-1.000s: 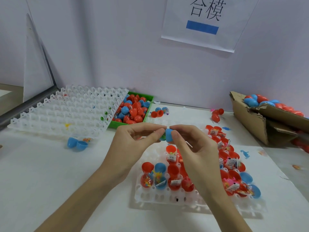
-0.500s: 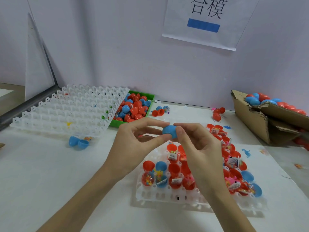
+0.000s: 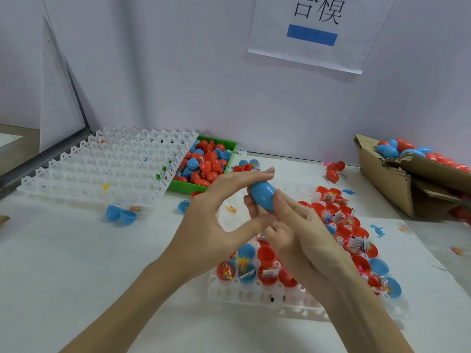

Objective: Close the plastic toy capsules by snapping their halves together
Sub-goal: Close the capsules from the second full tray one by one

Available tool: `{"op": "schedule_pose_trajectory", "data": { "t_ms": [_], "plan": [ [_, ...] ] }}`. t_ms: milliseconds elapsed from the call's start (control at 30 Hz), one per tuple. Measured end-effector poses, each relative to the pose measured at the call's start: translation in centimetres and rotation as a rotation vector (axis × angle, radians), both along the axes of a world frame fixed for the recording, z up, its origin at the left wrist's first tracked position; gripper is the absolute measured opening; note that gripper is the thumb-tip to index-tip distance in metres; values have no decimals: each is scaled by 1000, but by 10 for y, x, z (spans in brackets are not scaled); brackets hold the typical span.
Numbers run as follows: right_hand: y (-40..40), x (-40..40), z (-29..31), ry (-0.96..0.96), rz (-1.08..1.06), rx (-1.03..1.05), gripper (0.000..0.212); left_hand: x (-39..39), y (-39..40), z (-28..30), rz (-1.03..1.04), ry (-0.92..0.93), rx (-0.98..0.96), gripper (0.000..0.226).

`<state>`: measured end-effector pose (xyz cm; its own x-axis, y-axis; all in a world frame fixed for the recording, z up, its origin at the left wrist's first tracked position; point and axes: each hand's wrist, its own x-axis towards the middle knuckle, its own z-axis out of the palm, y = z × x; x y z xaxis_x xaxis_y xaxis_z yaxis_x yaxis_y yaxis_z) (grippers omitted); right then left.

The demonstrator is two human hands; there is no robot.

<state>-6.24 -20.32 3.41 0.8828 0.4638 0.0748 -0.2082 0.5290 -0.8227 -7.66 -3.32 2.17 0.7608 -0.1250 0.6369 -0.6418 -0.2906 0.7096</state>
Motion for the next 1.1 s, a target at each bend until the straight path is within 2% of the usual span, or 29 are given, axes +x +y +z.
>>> {"op": "schedule_pose_trajectory", "data": {
  "t_ms": [67, 267, 467, 667, 767, 933, 1100],
  "plan": [
    [0, 0, -2, 16, 55, 17, 55, 0, -1, 0, 31, -25, 6, 49],
    [0, -1, 0, -6, 175, 36, 39, 3, 2, -1, 107, -160, 82, 41],
    [1, -3, -2, -53, 76, -21, 34, 3, 3, -1, 155, -242, 148, 39],
    [-1, -4, -2, -75, 40, -56, 41, 2, 1, -4, 161, -277, 172, 43],
    [-2, -3, 0, -40, 52, -54, 46, 2, -1, -3, 135, -241, 142, 41],
    [-1, -3, -4, 87, 135, 50, 39, 0, -3, -2, 107, -72, 93, 49],
    [-2, -3, -3, 198, 212, 155, 41, -3, -4, -2, 159, -108, 107, 48]
  ]
}}
